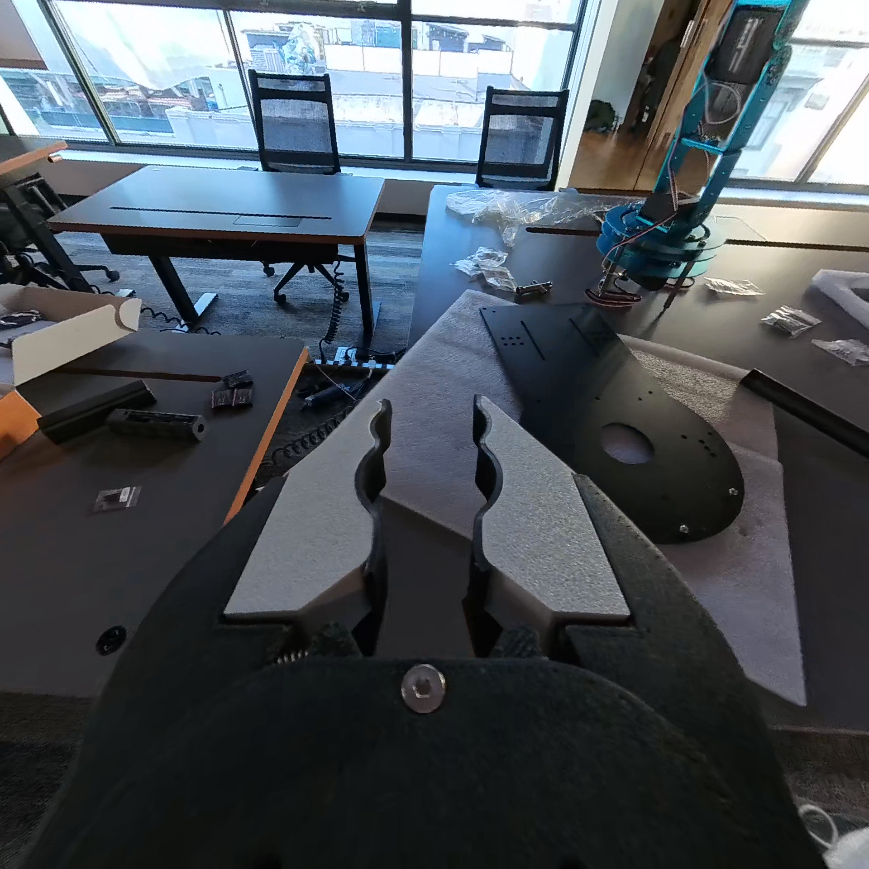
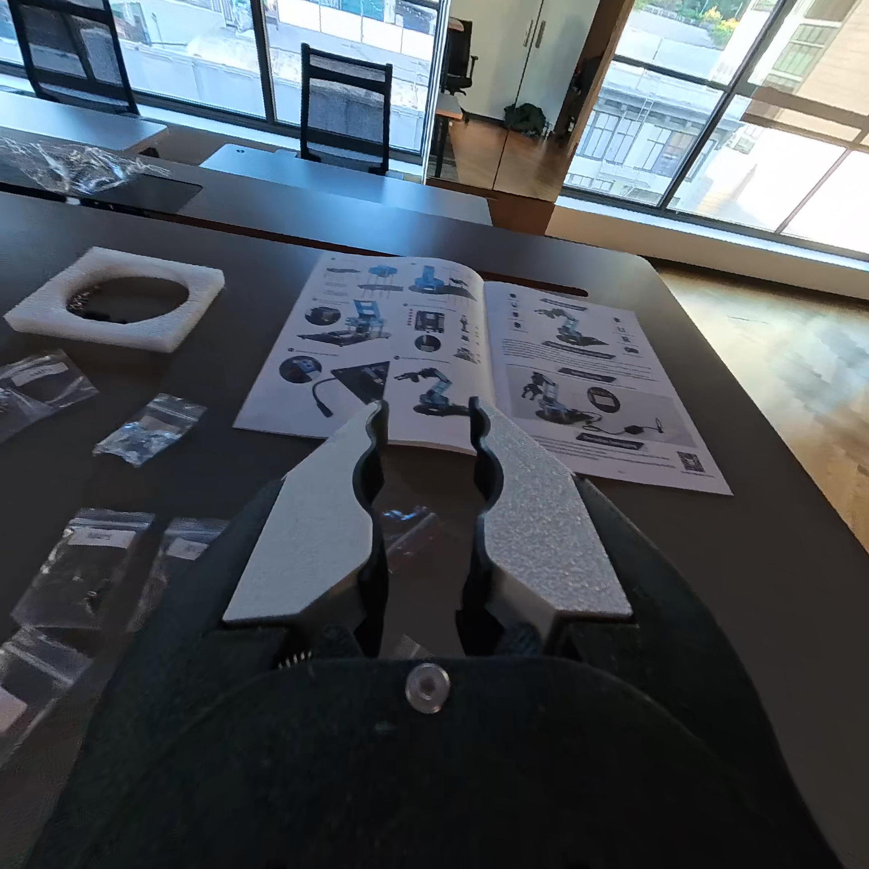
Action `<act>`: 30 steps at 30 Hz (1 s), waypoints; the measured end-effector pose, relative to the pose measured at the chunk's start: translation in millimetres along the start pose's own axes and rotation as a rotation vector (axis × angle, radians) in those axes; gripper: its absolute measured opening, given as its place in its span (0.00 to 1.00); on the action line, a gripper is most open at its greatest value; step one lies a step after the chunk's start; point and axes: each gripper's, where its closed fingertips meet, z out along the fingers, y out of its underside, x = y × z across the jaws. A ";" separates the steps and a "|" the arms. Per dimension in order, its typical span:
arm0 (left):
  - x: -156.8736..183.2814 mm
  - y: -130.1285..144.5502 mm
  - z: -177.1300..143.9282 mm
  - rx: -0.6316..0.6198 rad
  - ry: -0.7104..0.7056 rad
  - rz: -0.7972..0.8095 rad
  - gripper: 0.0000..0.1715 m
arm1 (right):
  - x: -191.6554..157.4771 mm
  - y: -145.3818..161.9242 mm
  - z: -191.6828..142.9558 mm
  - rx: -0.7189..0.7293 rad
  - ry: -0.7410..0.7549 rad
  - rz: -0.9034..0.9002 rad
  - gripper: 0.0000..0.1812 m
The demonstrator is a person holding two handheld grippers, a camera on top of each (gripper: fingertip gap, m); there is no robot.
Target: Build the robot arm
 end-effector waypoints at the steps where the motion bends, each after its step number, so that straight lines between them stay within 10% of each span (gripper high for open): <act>1: 5.1 -1.7 0.8 -0.001 -0.006 0.006 0.20 | 7.1 4.1 0.4 -0.003 0.001 0.004 0.18; 8: 62.4 -30.1 -14.4 0.101 -0.087 -0.027 0.19 | 80.3 30.0 18.8 -0.006 -0.013 -0.010 0.19; 13: 178.1 -41.6 -9.5 0.156 -0.005 -0.070 0.22 | 157.0 39.0 41.3 0.043 -0.067 -0.015 0.18; 20: 405.0 -24.5 81.1 0.007 0.231 0.031 0.24 | 221.7 34.0 99.4 0.072 -0.170 0.088 0.18; 30: 611.7 -107.8 207.2 -0.215 0.491 0.130 0.29 | 188.6 -27.4 225.2 -0.233 -0.383 0.059 0.34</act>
